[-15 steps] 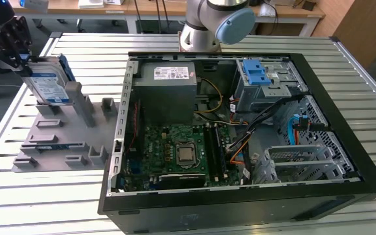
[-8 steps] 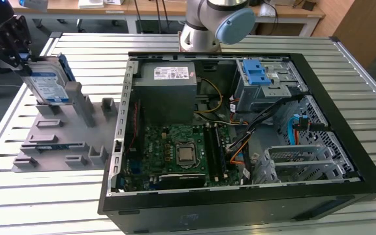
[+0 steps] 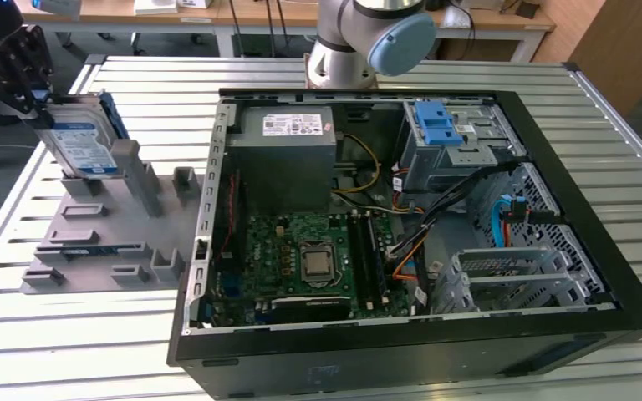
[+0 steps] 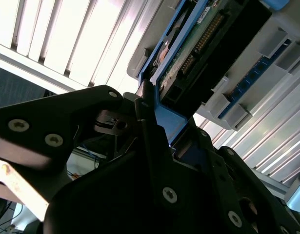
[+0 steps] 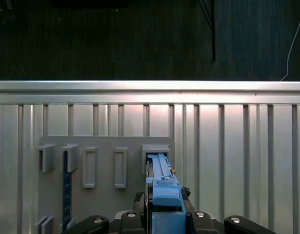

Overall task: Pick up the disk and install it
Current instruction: 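Pick up the disk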

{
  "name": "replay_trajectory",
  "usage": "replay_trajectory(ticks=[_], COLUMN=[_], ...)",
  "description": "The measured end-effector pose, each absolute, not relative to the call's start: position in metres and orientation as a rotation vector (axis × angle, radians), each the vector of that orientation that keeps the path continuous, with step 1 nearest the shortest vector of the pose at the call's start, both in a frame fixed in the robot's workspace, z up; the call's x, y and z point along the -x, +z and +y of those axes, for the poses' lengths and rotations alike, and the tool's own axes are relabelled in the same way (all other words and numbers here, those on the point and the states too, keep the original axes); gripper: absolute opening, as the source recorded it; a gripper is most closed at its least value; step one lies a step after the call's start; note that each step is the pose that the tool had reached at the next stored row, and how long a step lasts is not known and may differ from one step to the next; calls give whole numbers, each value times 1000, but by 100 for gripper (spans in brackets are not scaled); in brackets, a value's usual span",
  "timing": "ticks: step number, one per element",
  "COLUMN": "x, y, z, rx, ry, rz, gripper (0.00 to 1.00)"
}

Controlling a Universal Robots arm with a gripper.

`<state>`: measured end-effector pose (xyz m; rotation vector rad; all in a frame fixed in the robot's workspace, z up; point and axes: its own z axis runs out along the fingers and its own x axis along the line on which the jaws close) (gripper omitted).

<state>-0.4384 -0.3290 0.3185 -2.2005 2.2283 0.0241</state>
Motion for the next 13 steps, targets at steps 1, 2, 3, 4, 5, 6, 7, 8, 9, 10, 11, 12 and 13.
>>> replay_trajectory(ticks=[1,2,3,4,5,6,7,8,9,10,11,12,13], x=[438,438,438,438,438,438,438,438,438,438,438,438,438], y=[319,319,319,321,323,323,323,323,323,324,324,324,324], z=[-329,-329,-329,-329,-329,-329,-329,-329,-329,-329,-329,-329,-329], rx=[2201,2201,2201,2201,2201,2201,2201,2201,2201,2201,2201,2201,2201], ry=[24,24,24,24,24,24,24,24,24,24,24,24,24], rz=[2228,2228,2228,2228,2228,2228,2228,2228,2228,2228,2228,2228,2228], gripper=[36,36,36,36,36,36,36,36,36,36,36,36,36])
